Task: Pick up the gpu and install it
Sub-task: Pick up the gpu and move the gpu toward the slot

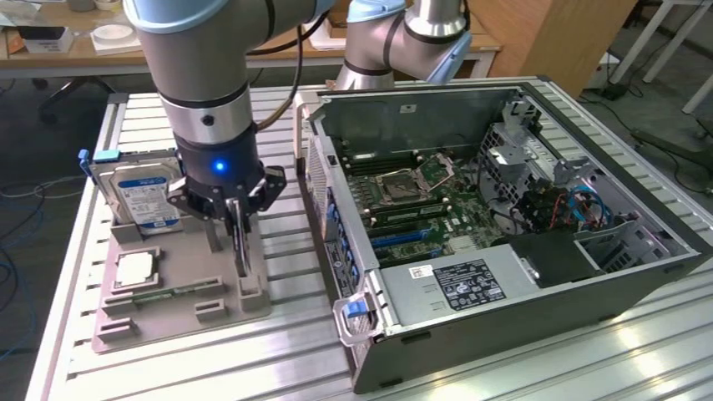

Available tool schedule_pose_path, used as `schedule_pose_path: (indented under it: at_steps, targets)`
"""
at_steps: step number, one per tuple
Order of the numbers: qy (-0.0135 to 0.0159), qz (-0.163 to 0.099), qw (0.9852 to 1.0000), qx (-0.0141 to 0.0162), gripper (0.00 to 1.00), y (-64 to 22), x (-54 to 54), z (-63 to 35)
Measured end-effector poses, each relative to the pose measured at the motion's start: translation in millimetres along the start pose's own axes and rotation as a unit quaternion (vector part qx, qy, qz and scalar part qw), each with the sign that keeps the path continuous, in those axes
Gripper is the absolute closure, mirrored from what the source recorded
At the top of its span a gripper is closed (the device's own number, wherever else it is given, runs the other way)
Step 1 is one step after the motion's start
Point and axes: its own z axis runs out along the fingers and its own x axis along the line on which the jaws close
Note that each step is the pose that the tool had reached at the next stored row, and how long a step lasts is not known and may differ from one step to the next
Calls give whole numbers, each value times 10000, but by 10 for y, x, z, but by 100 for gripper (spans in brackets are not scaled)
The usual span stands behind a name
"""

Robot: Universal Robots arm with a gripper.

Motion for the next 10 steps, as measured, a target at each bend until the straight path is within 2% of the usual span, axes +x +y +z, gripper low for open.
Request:
schedule_pose_path:
  at_steps: [10]
  targets:
    - [0,1,10000,-17,73,6,-1,-83]
